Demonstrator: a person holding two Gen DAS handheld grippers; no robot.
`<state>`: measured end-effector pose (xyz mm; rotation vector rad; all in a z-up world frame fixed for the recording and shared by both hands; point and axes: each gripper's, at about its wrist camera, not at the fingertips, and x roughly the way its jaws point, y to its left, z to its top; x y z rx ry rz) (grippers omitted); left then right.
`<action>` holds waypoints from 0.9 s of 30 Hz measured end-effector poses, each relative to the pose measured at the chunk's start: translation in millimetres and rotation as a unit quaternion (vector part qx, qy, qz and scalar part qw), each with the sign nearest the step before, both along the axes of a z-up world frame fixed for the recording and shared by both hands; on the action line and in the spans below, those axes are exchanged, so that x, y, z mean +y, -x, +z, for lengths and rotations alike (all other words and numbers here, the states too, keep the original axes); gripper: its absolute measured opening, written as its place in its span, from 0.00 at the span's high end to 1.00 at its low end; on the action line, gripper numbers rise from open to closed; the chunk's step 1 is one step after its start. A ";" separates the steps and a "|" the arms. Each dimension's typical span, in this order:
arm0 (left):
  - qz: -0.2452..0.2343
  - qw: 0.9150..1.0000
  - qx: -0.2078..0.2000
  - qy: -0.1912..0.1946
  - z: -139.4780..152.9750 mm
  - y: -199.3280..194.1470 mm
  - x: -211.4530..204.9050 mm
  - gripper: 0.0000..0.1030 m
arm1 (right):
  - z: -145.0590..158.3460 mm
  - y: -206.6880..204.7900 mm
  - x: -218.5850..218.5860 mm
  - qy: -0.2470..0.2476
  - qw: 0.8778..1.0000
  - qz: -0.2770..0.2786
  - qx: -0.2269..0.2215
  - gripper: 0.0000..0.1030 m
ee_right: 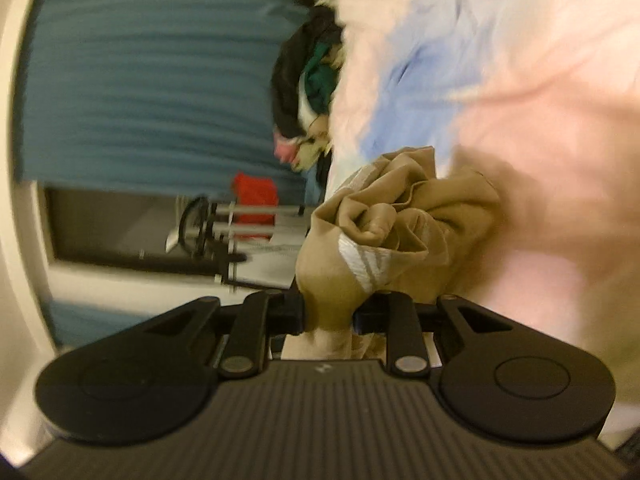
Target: Fold clothes
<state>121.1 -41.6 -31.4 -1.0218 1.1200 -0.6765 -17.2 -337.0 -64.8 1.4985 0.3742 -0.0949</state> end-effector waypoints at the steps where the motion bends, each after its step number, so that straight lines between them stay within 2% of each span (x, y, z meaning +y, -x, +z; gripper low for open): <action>1: -0.011 1.000 0.000 -0.014 6.3 -13.8 -22.4 0.73 | 4.1 -7.7 -13.8 0.010 1.000 -0.008 0.006 0.76; 3: -0.026 0.999 -0.011 -0.030 16.6 -40.3 -62.3 0.73 | 13.9 -26.2 -41.6 0.041 0.999 -0.027 0.017 0.76; 6: -0.032 0.997 -0.049 -0.052 33.6 -84.3 -128.2 0.73 | 31.7 -63.7 -84.5 0.076 0.995 -0.057 0.020 0.76; 11: -0.026 0.993 -0.113 -0.025 61.3 -158.8 -225.9 0.73 | 63.7 -124.2 -152.3 0.152 0.982 -0.110 -0.008 0.76; 14: -0.028 0.983 -0.180 -0.027 67.7 -181.0 -269.6 0.73 | 65.1 -147.8 -180.6 0.196 0.972 -0.130 -0.022 0.76; 16: -0.040 0.977 -0.204 -0.037 54.9 -189.4 -293.4 0.73 | 49.0 -157.3 -193.1 0.209 0.968 -0.134 -0.010 0.76; 19: -0.064 0.972 -0.215 -0.070 14.1 -191.4 -309.6 0.73 | 2.6 -159.3 -204.9 0.210 0.970 -0.124 0.015 0.76; 23: -0.087 0.975 -0.183 -0.088 -46.0 -176.9 -291.8 0.73 | -56.3 -145.0 -196.1 0.203 0.973 -0.096 0.056 0.76; 27: -0.090 0.978 -0.169 -0.083 -89.8 -162.9 -261.9 0.73 | -95.8 -121.4 -166.3 0.208 0.973 -0.082 0.060 0.76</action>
